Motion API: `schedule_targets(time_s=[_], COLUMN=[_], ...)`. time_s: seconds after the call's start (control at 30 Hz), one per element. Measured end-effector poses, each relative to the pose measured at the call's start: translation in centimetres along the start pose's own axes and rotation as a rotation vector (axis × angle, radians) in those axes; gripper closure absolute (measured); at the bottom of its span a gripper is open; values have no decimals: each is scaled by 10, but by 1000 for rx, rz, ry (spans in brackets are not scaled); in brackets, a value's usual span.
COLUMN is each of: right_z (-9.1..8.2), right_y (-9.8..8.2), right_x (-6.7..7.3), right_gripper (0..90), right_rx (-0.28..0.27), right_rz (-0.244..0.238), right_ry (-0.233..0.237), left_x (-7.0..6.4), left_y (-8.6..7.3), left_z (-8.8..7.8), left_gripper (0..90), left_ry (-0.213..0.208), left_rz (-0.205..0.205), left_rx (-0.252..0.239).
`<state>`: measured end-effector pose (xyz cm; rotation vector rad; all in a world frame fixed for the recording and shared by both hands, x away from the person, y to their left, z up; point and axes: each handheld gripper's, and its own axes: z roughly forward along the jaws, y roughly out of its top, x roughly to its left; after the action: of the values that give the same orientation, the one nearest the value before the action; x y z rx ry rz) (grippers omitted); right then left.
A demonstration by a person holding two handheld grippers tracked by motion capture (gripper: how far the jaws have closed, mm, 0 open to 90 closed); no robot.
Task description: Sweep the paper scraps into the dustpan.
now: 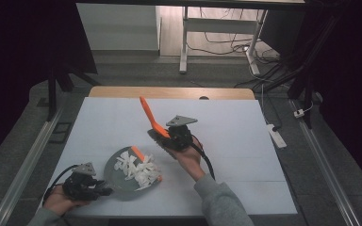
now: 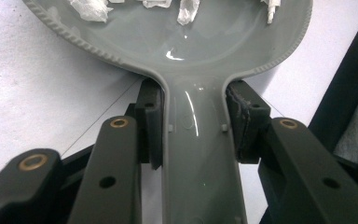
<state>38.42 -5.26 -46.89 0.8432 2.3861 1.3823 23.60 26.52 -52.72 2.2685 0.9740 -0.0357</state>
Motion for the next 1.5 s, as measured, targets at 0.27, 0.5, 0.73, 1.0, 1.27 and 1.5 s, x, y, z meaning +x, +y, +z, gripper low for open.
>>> schedule_targets(time_s=[0.27,0.5,0.73,1.0,1.27,1.5], right_z=[1,9,19,27,35,40], right_y=[-5,-12,-16,-19,-21,-21], right_x=[-22,-27,-22,-15,-8,-1], right_gripper=[708,708,708,708,708,709], right_rx=[27,76,94,111,124,125], right_rz=[39,43,38,37,48,49], right_ry=[-64,-84,-66,-53,-31,-8], left_x=[0,0,0,0,0,0], left_y=[0,0,0,0,0,1], left_z=[0,0,0,0,0,0], left_gripper=[616,617,616,617,617,616], left_ry=[-2,-2,0,-1,0,0], left_rz=[0,0,-1,0,0,0], left_rx=[0,1,1,0,0,1])
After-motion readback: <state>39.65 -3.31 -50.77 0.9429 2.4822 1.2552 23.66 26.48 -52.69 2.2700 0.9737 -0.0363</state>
